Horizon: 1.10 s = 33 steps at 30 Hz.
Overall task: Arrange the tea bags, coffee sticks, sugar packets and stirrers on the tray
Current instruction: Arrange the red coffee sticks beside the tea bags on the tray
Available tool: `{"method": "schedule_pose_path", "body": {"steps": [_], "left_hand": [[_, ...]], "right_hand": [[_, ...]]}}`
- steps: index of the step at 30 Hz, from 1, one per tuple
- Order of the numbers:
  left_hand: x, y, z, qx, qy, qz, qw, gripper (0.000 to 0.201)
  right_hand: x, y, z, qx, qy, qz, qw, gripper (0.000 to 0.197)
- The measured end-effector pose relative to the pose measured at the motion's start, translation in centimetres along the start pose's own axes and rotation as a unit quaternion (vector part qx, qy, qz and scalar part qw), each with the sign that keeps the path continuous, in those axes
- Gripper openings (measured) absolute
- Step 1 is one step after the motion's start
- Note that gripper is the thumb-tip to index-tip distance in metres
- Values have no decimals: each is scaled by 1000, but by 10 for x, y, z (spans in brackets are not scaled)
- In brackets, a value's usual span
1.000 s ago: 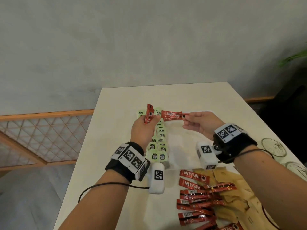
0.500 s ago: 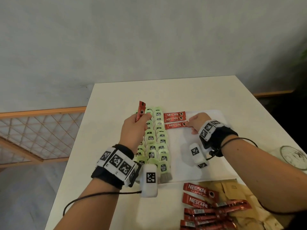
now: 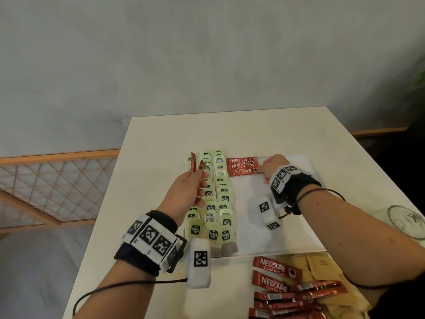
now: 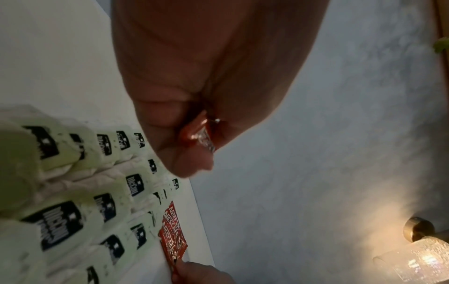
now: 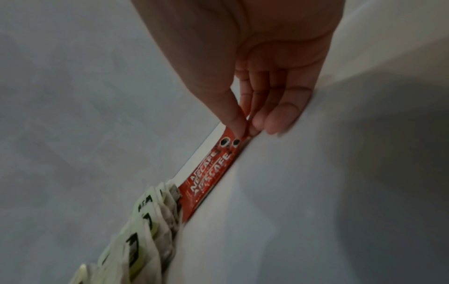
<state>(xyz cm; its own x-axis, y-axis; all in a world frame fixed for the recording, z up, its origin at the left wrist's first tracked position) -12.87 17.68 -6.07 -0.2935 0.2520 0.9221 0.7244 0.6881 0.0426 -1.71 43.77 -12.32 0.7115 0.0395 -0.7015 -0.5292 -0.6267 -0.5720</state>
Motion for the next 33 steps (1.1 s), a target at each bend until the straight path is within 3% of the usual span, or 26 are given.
{"method": "schedule_pose_path", "body": {"steps": [3,6,8,11,14,18,22,33], "left_hand": [[4,9,-13,-53,6,-17,998,28],[8,17,-28,-56,28,15,998,26],[12,22,-38,-50,49,55,996,25],[18,36,-53,-51,76,131,987,22],[23,50,-67,-61,106,171,978,21],[29,59,-84,-69,112,150,980,26],[25,55,-94,-82,94,134,983,22],[27,43,-94,-35,136,222,965,20]], "right_hand": [[-7,-3,-15,-1,1,20,1000,28],[-16,-13,-39,11,-35,1,999,37],[-24,-21,-67,9,-73,50,996,33],[-35,-24,-118,-92,-120,168,974,29],[-40,-23,-164,-172,-164,154,959,27],[-33,-33,-193,-118,-216,179,953,13],[-19,-48,-204,-63,-193,299,932,12],[-11,-41,-206,-158,-169,287,930,17]]}}
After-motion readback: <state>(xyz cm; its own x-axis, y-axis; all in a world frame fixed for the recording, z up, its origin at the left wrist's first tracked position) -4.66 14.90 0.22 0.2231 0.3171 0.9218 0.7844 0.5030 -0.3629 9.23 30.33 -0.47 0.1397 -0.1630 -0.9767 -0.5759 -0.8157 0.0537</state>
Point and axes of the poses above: each hand's wrist, its own z-axis towards the middle knuckle, its own y-axis out of the palm, x = y × z, the point moved 4 cm from there along z, towards the middle knuckle, and after that the axes turned 2 degrees about -x, right-handed, at the moved point
